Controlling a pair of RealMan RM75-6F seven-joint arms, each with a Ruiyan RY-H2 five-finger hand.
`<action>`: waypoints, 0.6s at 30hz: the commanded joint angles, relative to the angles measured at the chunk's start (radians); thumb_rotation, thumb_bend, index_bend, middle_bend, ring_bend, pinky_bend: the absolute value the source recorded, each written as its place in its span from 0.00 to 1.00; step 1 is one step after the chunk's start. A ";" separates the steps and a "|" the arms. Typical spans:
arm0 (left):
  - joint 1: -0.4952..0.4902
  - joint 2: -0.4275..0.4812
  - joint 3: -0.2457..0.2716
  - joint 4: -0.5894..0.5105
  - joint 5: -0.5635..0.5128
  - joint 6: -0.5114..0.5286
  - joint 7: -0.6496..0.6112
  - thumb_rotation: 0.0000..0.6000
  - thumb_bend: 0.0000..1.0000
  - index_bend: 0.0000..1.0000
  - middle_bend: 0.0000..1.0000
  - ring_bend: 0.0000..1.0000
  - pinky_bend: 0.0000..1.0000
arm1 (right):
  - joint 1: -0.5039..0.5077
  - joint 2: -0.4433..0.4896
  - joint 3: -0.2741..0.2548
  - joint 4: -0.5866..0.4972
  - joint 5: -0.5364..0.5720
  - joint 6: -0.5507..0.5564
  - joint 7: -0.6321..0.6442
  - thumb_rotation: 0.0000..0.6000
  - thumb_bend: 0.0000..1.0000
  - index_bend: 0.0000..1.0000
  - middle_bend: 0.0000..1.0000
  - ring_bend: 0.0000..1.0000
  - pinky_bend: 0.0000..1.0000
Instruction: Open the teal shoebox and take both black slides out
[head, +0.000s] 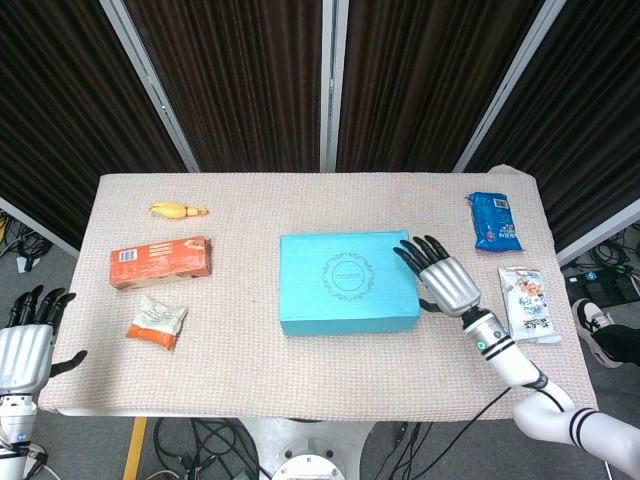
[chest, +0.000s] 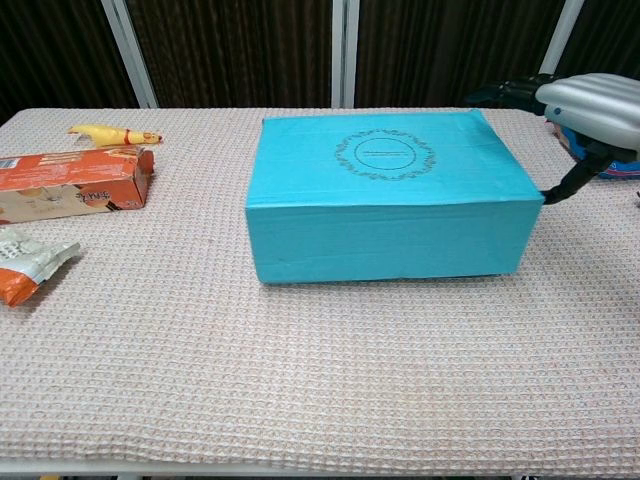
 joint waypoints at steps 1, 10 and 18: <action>-0.001 -0.002 0.001 0.004 0.002 -0.003 -0.005 1.00 0.00 0.19 0.14 0.04 0.11 | 0.019 -0.026 -0.014 -0.010 -0.023 0.008 -0.004 1.00 0.06 0.00 0.04 0.00 0.01; -0.002 -0.008 -0.002 0.024 -0.003 -0.009 -0.027 1.00 0.00 0.19 0.14 0.04 0.11 | 0.029 -0.026 -0.053 -0.062 -0.050 0.036 0.003 1.00 0.05 0.00 0.07 0.00 0.01; -0.002 -0.010 0.003 0.024 -0.003 -0.018 -0.028 1.00 0.00 0.19 0.14 0.04 0.11 | 0.031 0.035 -0.039 0.026 -0.002 0.026 0.009 1.00 0.05 0.00 0.09 0.00 0.02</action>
